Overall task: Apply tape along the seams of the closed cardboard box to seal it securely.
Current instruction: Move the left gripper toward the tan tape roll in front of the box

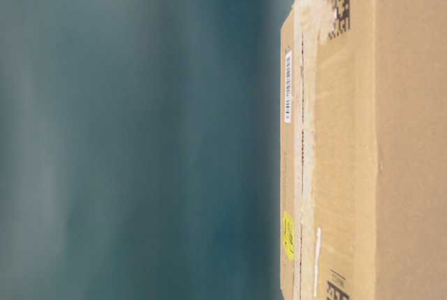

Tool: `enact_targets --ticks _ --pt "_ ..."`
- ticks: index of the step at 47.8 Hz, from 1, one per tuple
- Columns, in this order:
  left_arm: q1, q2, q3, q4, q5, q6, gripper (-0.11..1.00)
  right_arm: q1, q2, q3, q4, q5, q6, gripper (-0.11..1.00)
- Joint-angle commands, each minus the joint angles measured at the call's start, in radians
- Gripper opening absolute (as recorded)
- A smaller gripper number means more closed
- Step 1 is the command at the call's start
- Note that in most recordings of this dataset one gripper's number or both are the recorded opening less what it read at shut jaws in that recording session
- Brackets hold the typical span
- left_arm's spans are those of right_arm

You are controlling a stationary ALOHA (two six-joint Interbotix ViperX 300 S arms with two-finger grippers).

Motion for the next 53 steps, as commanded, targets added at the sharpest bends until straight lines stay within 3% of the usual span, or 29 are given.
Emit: enact_targets --ticks 1,8,12,16,26,30,41,47,53 --pt "-0.017 0.017 -0.021 -0.012 -0.014 0.031 0.00 0.002 0.006 -0.034 0.000 -0.014 0.011 0.00" --pt "-0.057 0.031 -0.025 -0.012 -0.043 0.112 0.00 0.002 0.018 -0.037 0.002 -0.023 0.011 0.00" --pt "-0.124 0.058 -0.025 -0.009 -0.110 0.236 0.00 0.002 0.023 -0.038 0.002 -0.034 0.011 0.00" --pt "-0.172 0.098 -0.029 -0.006 -0.189 0.288 0.00 0.002 0.025 -0.038 0.002 -0.040 0.011 0.00" --pt "-0.281 0.256 -0.048 -0.012 -0.265 0.634 0.00 0.002 0.025 -0.040 0.002 -0.054 0.009 0.00" --pt "-0.314 0.324 -0.064 -0.012 -0.264 0.738 0.00 0.002 0.025 -0.041 0.000 -0.058 0.009 0.00" --pt "-0.359 0.552 -0.181 -0.014 -0.227 0.859 0.02 0.000 0.020 -0.061 -0.002 -0.055 -0.006 0.00" --pt "-0.376 0.675 -0.275 -0.014 -0.173 0.871 0.23 0.002 0.018 -0.064 -0.011 -0.052 -0.008 0.00" --pt "-0.383 0.787 -0.348 -0.011 -0.083 0.971 0.62 0.002 0.014 -0.064 -0.029 -0.051 -0.008 0.00"
